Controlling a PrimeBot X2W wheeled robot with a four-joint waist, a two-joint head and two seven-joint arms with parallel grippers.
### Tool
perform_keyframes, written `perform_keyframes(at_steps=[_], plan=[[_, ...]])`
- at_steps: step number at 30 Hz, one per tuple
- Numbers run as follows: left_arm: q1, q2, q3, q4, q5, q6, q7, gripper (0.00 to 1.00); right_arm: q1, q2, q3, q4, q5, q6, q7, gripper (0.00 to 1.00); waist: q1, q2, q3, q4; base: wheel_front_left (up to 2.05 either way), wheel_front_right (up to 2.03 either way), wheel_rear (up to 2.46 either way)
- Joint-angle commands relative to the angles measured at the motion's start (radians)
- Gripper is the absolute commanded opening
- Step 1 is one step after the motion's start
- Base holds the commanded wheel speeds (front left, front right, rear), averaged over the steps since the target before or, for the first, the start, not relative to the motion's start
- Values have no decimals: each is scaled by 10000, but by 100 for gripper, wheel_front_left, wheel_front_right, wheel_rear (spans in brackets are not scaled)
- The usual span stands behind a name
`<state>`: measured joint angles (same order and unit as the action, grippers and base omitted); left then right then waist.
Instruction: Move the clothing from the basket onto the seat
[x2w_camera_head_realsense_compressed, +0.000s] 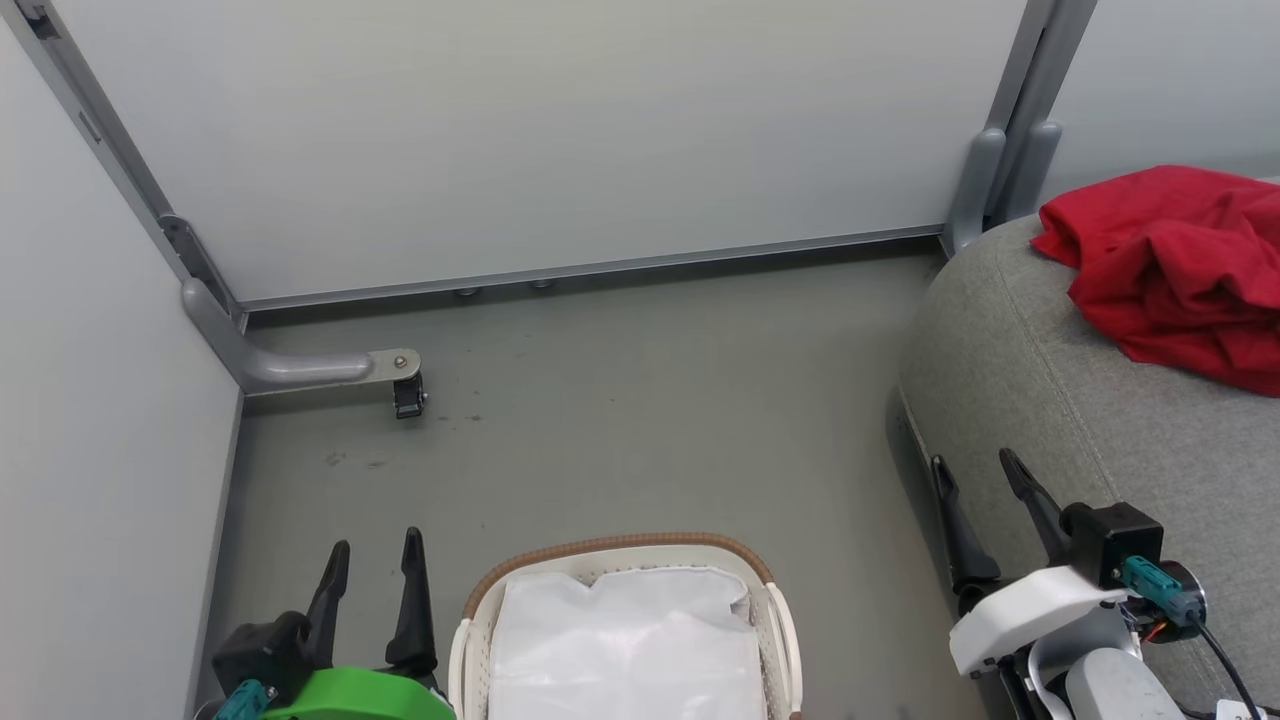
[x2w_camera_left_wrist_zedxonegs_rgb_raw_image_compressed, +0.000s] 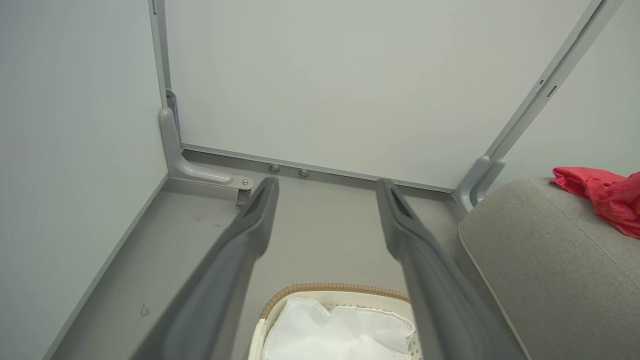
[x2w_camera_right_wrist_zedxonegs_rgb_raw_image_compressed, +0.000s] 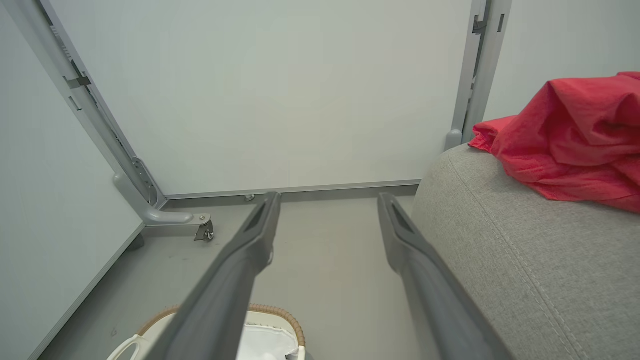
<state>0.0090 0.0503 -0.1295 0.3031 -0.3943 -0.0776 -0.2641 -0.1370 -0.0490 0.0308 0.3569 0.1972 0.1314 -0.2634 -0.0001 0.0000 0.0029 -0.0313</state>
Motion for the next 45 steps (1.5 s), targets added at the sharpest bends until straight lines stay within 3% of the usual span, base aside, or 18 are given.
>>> perform_keyframes(at_steps=[1, 18, 19, 24, 45], plan=[[89, 6, -5, 16, -63, 67, -3, 100, 94, -31, -14, -31, 7, -15, -17, 100, 1, 0, -1, 4, 0, 0, 0], [63, 5, -173, 195, -162, 105, -3, 100, -60, -31, -58, -14, -19, -15, -17, 100, 1, 0, 2, 63, 0, 0, 0], [4, -2, -169, 233, -115, 118, 1, 0, -1, 8, -36, 41, -12, 0, 1, 0, 1, 0, 1, 65, 0, 0, 0], [19, -15, -184, 601, -220, 113, 34, 0, 225, 76, -47, 395, 105, 0, 65, 0, 1, 0, 0, 68, 0, 0, 0], [-354, -8, 549, 262, -3525, -70, 1069, 0, 236, 45, -433, -58, 3989, -2, 1084, 0, 1, 0, 0, 111, 0, 0, 0]])
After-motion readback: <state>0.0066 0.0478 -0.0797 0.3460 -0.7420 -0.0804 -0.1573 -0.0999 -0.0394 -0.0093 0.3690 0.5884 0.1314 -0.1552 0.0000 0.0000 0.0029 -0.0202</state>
